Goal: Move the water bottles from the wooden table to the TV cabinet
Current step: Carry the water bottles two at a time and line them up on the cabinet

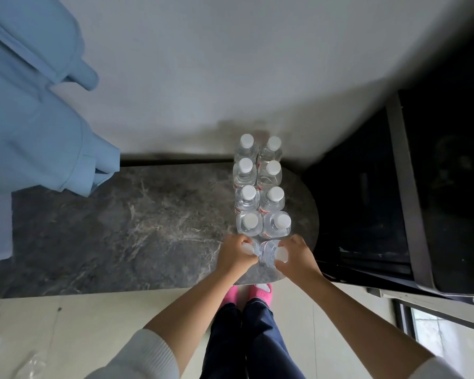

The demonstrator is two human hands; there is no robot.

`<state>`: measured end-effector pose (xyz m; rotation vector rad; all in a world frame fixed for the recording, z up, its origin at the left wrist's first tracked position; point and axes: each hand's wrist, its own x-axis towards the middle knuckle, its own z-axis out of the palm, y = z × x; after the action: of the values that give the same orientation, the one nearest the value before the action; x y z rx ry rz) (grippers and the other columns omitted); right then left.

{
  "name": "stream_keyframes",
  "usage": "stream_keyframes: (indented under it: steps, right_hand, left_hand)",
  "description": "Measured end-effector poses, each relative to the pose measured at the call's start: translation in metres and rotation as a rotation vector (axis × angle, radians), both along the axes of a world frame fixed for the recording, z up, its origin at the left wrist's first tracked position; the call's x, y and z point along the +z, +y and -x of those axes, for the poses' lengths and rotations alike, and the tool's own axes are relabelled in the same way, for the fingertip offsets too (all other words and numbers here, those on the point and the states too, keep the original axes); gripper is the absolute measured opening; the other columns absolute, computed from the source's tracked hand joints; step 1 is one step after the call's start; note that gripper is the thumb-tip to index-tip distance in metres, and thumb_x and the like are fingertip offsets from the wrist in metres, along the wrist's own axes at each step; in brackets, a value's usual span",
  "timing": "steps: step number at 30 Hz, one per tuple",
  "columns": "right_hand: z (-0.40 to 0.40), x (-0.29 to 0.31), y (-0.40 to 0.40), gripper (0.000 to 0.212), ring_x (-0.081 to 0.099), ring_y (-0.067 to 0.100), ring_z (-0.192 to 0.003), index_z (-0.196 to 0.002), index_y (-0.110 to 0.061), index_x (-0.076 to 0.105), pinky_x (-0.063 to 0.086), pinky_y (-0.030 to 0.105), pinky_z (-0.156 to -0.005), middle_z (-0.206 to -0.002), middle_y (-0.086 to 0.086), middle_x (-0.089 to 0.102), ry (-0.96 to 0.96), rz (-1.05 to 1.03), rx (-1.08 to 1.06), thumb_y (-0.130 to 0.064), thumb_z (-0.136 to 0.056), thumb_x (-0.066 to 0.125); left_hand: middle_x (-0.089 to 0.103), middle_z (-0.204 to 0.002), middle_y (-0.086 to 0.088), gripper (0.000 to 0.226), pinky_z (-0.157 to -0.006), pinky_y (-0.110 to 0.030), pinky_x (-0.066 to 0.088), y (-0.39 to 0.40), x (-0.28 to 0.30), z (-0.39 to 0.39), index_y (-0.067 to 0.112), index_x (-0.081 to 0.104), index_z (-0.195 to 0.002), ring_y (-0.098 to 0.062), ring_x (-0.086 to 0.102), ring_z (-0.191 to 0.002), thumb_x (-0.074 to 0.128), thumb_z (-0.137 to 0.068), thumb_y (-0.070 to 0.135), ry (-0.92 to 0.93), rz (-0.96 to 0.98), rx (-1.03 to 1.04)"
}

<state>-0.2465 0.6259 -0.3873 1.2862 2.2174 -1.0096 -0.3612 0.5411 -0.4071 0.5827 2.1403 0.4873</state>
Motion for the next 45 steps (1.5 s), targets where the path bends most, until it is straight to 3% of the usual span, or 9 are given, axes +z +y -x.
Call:
stream_keyframes:
  steps: [4, 7, 10, 16, 21, 26, 32, 37, 45]
  right_hand:
    - [0.005, -0.001, -0.001, 0.039, 0.054, 0.025, -0.112, -0.122, -0.005, 0.053, 0.044, 0.026, -0.094, -0.13, 0.011, 0.043, -0.003, -0.005, -0.01, -0.011, -0.085, 0.06]
    - [0.006, -0.001, 0.002, 0.041, 0.053, 0.025, -0.114, -0.125, -0.006, 0.052, 0.044, 0.026, -0.095, -0.13, 0.012, 0.043, -0.013, -0.008, -0.018, -0.011, -0.085, 0.06]
    - [0.007, -0.001, 0.003, 0.042, 0.053, 0.024, -0.114, -0.126, -0.006, 0.052, 0.044, 0.026, -0.095, -0.13, 0.012, 0.043, -0.017, -0.005, -0.009, -0.011, -0.085, 0.06]
    - [0.007, -0.002, 0.003, 0.039, 0.054, 0.025, -0.112, -0.124, -0.005, 0.052, 0.045, 0.026, -0.094, -0.13, 0.012, 0.042, -0.029, -0.005, 0.016, -0.012, -0.086, 0.06]
    - [0.005, -0.001, 0.003, 0.039, 0.054, 0.022, -0.113, -0.125, -0.008, 0.05, 0.045, 0.024, -0.096, -0.131, 0.01, 0.041, -0.033, -0.003, 0.04, -0.013, -0.088, 0.059]
    - [0.005, -0.003, 0.005, 0.038, 0.055, 0.024, -0.111, -0.125, -0.006, 0.051, 0.045, 0.025, -0.094, -0.131, 0.011, 0.041, -0.038, 0.005, 0.068, -0.012, -0.088, 0.058]
    - [0.005, -0.004, 0.008, 0.044, 0.053, 0.024, -0.116, -0.13, -0.009, 0.047, 0.046, 0.026, -0.097, -0.134, 0.011, 0.039, -0.079, 0.004, 0.141, -0.017, -0.089, 0.058]
    - [0.006, 0.014, 0.011, 0.052, 0.035, 0.027, -0.134, -0.138, -0.014, 0.036, 0.041, 0.035, -0.105, -0.143, 0.011, 0.034, -0.205, -0.1, 0.369, -0.035, -0.092, 0.05]
    - [0.071, 0.066, -0.014, 0.035, 0.041, 0.025, -0.129, -0.127, -0.008, 0.053, 0.035, 0.032, -0.107, -0.135, 0.01, 0.05, -0.061, -0.29, 0.8, -0.019, -0.096, 0.04]
  left_hand:
    - [0.053, -0.108, -0.008, 0.036, -0.073, -0.012, 0.034, 0.003, -0.001, -0.002, 0.002, 0.064, -0.109, -0.024, 0.058, -0.108, 0.07, -0.074, 0.005, -0.017, -0.019, 0.012]
    - [0.055, -0.12, -0.012, 0.038, -0.083, -0.019, 0.041, 0.006, 0.0, -0.004, 0.002, 0.063, -0.112, -0.023, 0.056, -0.11, 0.07, -0.075, 0.006, -0.021, -0.024, 0.002]
    - [0.052, -0.122, -0.012, 0.038, -0.08, -0.016, 0.037, 0.006, 0.0, -0.006, 0.003, 0.061, -0.112, -0.023, 0.054, -0.111, 0.07, -0.075, 0.007, -0.03, -0.036, 0.021]
    - [0.042, -0.102, -0.001, 0.035, -0.072, -0.014, 0.034, 0.005, -0.001, -0.008, 0.001, 0.062, -0.107, -0.017, 0.049, -0.091, 0.071, -0.074, 0.006, -0.038, -0.052, 0.042]
    - [0.046, -0.097, -0.001, 0.033, -0.064, -0.012, 0.032, 0.006, -0.003, -0.012, -0.001, 0.063, -0.106, -0.011, 0.046, -0.084, 0.071, -0.075, 0.007, -0.037, -0.075, 0.096]
    - [0.043, -0.103, -0.002, 0.037, -0.068, -0.011, 0.033, 0.005, -0.005, -0.016, 0.004, 0.061, -0.112, -0.011, 0.045, -0.088, 0.071, -0.077, 0.012, -0.071, -0.051, 0.186]
    - [0.049, -0.114, -0.007, 0.041, -0.068, -0.01, 0.033, 0.006, -0.001, -0.013, 0.008, 0.058, -0.116, -0.012, 0.047, -0.091, 0.071, -0.077, 0.014, -0.084, -0.002, 0.107]
    - [0.047, -0.132, -0.011, 0.061, -0.093, -0.026, 0.045, -0.011, 0.021, -0.008, 0.014, 0.045, -0.132, -0.023, 0.053, -0.116, 0.073, -0.078, 0.022, -0.073, 0.014, -0.007]
    - [0.053, -0.135, -0.01, 0.041, -0.101, -0.03, 0.04, -0.111, 0.082, 0.039, 0.007, 0.051, -0.131, -0.023, 0.052, -0.123, 0.05, -0.096, 0.028, 0.113, 0.204, 0.152]
